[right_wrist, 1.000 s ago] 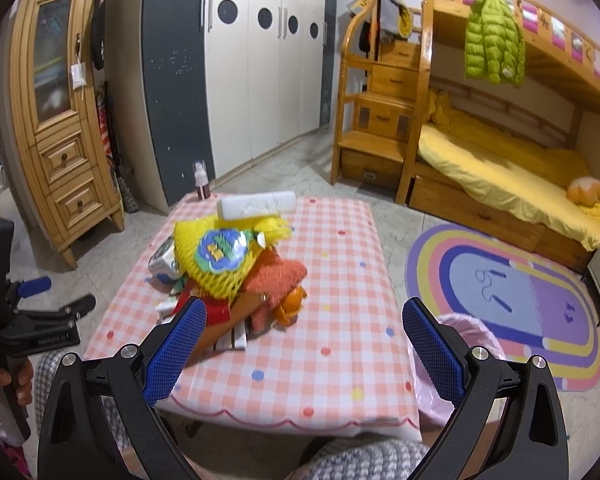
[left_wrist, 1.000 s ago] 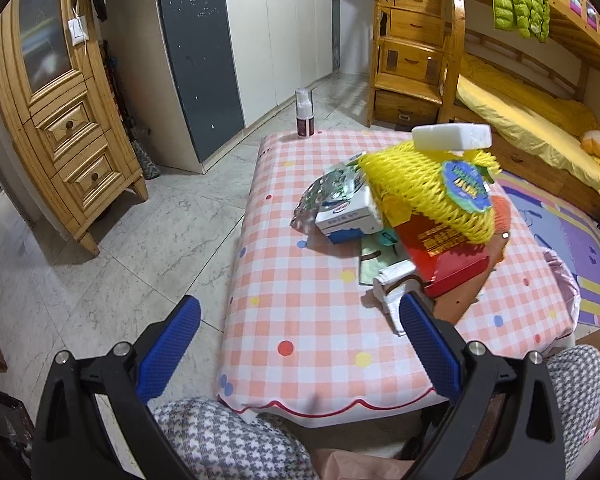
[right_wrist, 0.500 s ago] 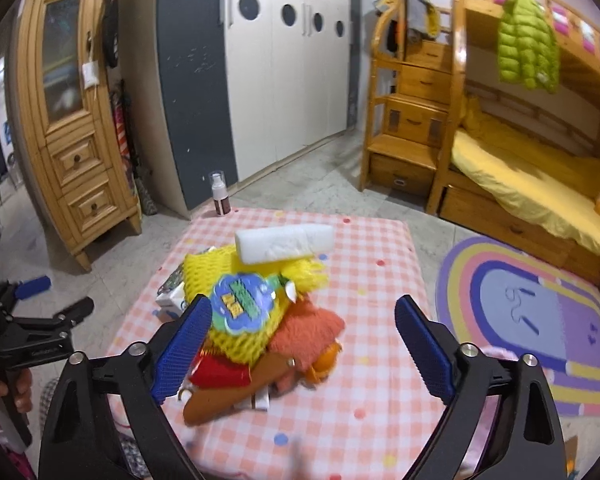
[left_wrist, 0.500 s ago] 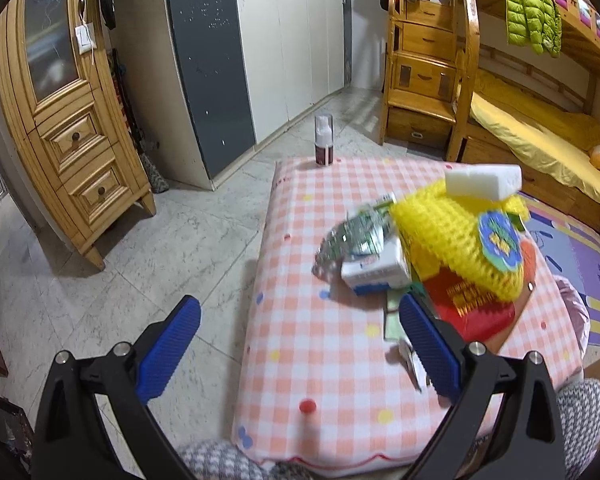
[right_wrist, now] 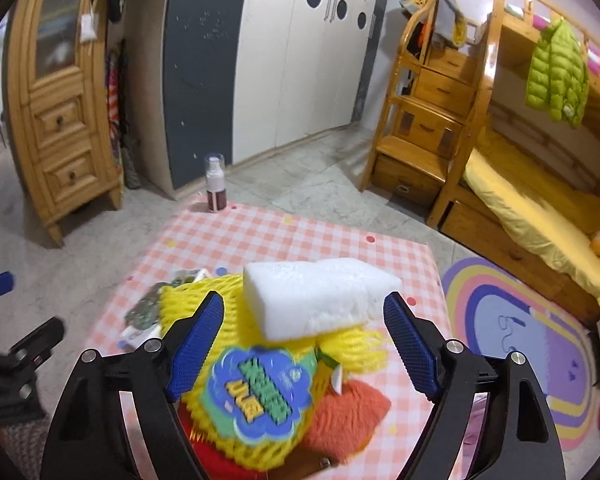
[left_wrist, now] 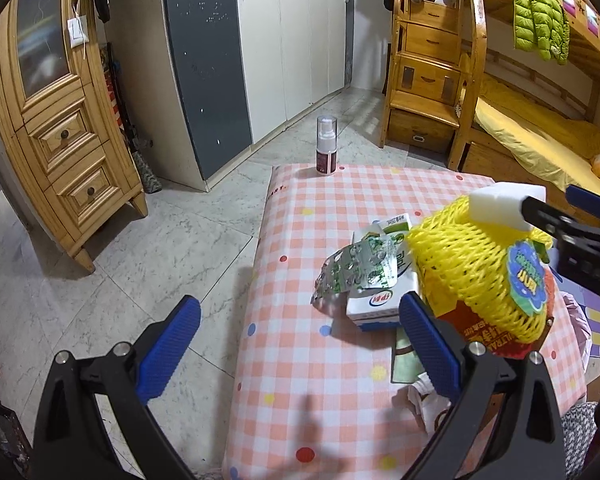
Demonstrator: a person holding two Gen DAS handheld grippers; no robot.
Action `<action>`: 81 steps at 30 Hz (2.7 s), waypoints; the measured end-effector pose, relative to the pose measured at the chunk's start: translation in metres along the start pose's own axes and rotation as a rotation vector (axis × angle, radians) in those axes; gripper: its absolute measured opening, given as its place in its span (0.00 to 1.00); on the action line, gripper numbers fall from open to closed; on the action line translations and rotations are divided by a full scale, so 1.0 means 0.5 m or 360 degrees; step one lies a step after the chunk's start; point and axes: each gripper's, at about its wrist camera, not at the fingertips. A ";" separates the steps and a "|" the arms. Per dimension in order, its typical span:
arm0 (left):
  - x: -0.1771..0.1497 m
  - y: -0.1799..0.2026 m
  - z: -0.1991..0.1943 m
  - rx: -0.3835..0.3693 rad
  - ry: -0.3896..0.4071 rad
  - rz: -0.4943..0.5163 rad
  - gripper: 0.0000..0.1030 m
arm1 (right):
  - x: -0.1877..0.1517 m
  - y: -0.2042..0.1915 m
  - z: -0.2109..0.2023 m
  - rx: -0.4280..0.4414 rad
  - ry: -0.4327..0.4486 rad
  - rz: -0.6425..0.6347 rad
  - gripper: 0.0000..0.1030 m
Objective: Collect trash
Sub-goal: 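Grasp the white foam block with the right tool while the left tool grasps the yellow foam net, then carry the foam block and yellow net over the pink trash bin with both tools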
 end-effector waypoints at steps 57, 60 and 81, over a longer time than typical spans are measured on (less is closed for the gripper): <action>0.041 0.323 -0.209 -0.0460 0.0448 0.0476 0.15 | -0.242 0.233 -0.366 -0.0134 0.0387 0.0329 0.28; 0.036 0.370 -0.257 -0.0505 0.0518 0.0553 0.15 | -0.271 0.270 -0.394 -0.0209 0.0403 0.0385 0.28; -0.126 0.839 -0.243 -0.0965 0.0284 0.1090 0.22 | -0.525 0.553 -0.294 -0.0449 -0.0074 0.0864 0.29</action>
Point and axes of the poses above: each gripper's, at about its wrist camera, not at the fingertips, and z roughly the way its jaws point, y to its right, x to its top, and after that the axes turned 12 degrees about x, right-handed
